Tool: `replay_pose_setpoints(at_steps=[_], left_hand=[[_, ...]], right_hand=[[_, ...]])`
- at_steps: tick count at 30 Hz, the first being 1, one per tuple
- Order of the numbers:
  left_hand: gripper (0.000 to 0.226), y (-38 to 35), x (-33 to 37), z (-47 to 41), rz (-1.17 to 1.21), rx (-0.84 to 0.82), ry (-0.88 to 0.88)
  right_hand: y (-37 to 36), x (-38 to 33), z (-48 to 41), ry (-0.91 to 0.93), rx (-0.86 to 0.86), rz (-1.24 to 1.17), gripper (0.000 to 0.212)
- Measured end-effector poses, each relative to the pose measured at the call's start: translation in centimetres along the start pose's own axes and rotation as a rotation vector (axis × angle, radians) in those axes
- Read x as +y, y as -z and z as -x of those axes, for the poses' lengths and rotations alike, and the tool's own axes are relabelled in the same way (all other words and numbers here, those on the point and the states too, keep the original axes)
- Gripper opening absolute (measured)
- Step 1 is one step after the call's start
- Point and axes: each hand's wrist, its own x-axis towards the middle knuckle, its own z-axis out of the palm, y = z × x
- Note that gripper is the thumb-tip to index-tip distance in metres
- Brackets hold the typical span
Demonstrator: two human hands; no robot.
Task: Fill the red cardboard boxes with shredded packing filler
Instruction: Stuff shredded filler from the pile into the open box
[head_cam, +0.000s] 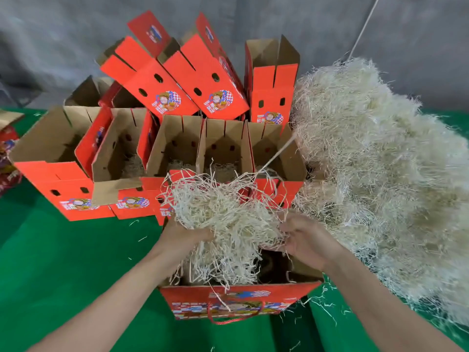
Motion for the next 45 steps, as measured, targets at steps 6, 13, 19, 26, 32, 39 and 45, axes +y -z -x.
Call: replay_pose_setpoints(at_steps=[6, 13, 19, 26, 32, 39, 45], left_hand=[[0.094, -1.8, 0.9, 1.5, 0.053, -0.347, -0.056], [0.043, -1.5, 0.9, 0.2, -0.003, 0.092, -0.127], [0.032, 0.7, 0.4, -0.3, 0.043, -0.041, 0.051], [0.053, -1.1, 1.9, 1.1, 0.077, -0.547, -0.020], [0.062, 1.8, 1.9, -0.5, 0.292, -0.231, 0.016], [0.044, 1.5, 1.1, -0.2, 0.320, -0.255, -0.038], [0.058, -2.2, 1.2, 0.5, 0.093, -0.282, -0.157]], right_hand=[[-2.1, 1.2, -0.6, 0.014, 0.044, 0.272, 0.029], [-0.7, 0.7, 0.3, -0.009, 0.016, 0.117, 0.032], [1.6, 0.1, 1.0, 0.049, 0.181, 0.017, 0.018], [-2.1, 1.1, -1.0, 0.020, 0.127, 0.434, 0.056], [0.2, 0.0, -0.5, 0.197, 0.427, 0.617, 0.032], [-0.2, 0.1, 0.4, 0.151, 0.169, 0.473, 0.029], [-1.8, 1.9, -2.4, 0.113, 0.165, 0.737, 0.039]])
